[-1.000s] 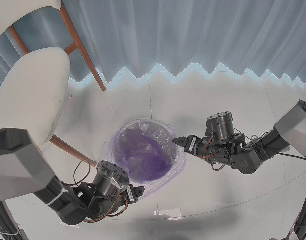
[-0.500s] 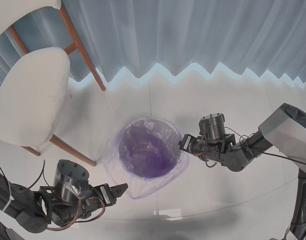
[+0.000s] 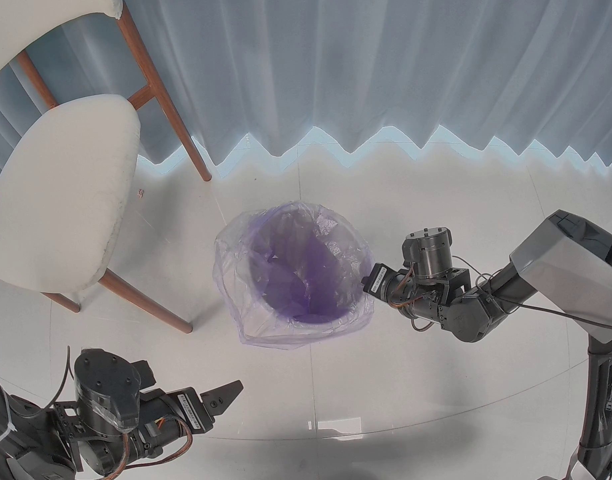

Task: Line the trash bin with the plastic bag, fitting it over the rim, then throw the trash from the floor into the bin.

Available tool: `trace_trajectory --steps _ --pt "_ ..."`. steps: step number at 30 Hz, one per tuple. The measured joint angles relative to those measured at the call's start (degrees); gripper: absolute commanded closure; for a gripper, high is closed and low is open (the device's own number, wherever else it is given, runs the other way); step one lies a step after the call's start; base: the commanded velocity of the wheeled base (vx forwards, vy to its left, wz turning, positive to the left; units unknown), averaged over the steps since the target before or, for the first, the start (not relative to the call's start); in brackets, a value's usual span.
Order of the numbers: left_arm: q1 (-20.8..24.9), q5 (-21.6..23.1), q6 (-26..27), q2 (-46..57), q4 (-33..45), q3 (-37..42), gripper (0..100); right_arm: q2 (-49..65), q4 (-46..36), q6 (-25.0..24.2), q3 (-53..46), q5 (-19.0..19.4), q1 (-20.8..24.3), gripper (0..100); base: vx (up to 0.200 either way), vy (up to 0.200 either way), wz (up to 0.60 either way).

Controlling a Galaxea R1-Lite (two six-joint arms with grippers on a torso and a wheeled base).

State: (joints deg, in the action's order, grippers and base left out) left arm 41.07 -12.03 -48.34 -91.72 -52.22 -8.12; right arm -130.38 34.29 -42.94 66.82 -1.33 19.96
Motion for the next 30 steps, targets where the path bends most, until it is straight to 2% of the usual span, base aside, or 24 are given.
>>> trace_trajectory --steps 11,18,30 --pt "0.5 -0.2 0.3 0.4 -0.7 1.3 0 3.4 1.7 0.8 -1.7 2.2 0.8 100 0.000 0.000 0.00" --pt "1.2 -0.3 0.5 0.4 -0.7 1.1 0 5.7 1.9 3.0 -4.4 2.4 1.4 100 0.000 0.000 0.00" --pt "2.7 -0.6 0.3 0.5 -0.9 1.6 0 3.3 5.3 3.1 -6.8 2.3 1.3 100 0.000 0.000 0.00"
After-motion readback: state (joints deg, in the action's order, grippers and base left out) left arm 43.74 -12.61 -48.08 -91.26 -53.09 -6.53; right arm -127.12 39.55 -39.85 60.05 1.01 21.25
